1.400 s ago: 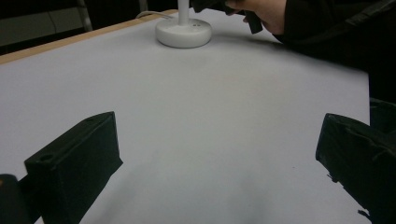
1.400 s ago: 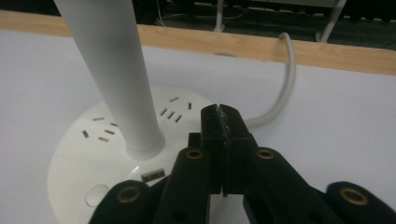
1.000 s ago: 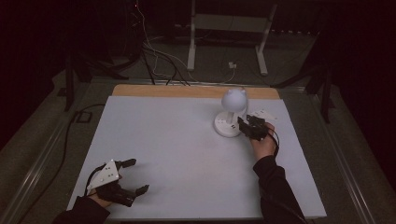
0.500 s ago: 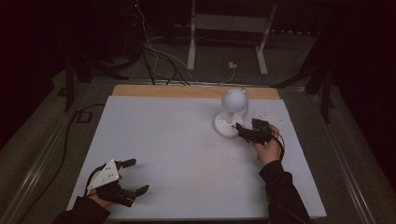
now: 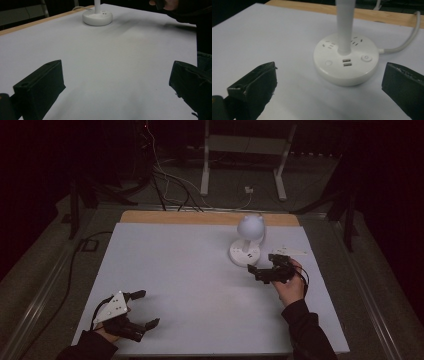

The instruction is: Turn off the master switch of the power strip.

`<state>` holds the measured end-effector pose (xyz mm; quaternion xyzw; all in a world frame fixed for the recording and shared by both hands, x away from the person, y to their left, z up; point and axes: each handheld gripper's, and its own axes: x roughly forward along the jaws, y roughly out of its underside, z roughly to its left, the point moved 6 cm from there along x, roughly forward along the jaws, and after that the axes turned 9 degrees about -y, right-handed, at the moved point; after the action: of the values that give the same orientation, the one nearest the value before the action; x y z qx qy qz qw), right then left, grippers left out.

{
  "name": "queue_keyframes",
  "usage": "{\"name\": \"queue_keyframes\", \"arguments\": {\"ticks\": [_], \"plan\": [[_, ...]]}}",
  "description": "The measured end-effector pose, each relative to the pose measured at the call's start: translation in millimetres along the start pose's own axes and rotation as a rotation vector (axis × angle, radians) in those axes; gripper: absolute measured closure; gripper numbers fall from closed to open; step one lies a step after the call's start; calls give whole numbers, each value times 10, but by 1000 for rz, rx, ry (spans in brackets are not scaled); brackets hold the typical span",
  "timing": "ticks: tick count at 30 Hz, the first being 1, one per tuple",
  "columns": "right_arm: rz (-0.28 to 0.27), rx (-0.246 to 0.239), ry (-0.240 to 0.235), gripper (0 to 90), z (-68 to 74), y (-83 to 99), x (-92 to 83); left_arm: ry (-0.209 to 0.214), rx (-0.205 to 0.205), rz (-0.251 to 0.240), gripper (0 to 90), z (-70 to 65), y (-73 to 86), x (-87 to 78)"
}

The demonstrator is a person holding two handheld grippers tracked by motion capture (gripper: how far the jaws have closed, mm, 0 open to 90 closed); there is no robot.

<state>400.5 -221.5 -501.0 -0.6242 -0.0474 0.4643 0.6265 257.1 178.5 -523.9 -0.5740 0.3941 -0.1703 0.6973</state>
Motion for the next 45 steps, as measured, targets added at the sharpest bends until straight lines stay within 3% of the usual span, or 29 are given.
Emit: {"name": "queue_keyframes", "arguments": {"ticks": [6,14,20,28,33,41,45], "plan": [[30,-24,-21,0,84,74,-56,1,1,-1,3,-3,-2,-1],[16,-62,-73,0,192,156,-142,2,-1,-1,3,-3,0,-2],[50,-99,-159,0,353,311,-226,0,-3,-1,3,-1,0,-3],[66,-115,-197,0,451,489,-345,0,0,1,3,-3,1,-3],[94,-130,-203,0,466,651,-434,0,1,2,3,-6,2,-1],[92,-148,-219,0,430,812,-567,1,2,3,3,-10,3,1],[109,-137,-191,0,377,937,-635,1,3,4,3,-12,4,3]]}}
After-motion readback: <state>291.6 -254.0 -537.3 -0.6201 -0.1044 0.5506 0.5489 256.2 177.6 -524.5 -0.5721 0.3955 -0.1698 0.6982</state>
